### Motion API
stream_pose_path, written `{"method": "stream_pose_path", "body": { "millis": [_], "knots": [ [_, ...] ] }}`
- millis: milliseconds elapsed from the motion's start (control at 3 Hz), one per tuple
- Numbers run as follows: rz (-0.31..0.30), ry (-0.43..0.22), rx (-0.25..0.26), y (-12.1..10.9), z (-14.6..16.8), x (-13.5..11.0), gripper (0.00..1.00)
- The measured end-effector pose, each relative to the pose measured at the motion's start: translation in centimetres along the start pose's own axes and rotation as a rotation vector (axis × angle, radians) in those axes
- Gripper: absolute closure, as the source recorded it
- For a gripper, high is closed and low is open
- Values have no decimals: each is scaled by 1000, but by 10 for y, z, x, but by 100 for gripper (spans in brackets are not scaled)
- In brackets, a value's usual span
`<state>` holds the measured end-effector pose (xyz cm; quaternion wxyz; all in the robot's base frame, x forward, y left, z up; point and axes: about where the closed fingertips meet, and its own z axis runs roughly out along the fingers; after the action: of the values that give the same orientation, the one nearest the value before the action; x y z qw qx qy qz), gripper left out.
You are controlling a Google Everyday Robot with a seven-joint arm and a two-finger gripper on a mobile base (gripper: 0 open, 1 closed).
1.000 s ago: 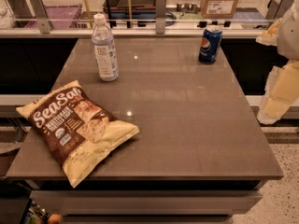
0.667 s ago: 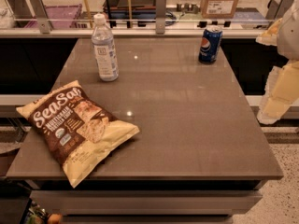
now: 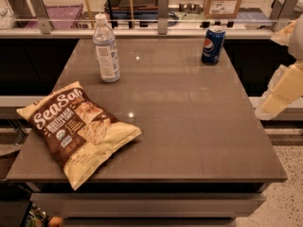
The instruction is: Move pepsi can near blue plastic bottle
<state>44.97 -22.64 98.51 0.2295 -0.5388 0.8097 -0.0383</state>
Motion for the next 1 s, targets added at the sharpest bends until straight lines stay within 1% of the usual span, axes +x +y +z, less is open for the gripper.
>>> {"method": "stream_pose_path", "body": {
  "millis": [333, 667, 1000],
  "knots": [
    [150, -78, 87, -18, 9, 8, 0],
    [287, -136, 184, -48, 28, 25, 0],
    [365, -181, 270, -81, 37, 35, 0]
  ]
}}
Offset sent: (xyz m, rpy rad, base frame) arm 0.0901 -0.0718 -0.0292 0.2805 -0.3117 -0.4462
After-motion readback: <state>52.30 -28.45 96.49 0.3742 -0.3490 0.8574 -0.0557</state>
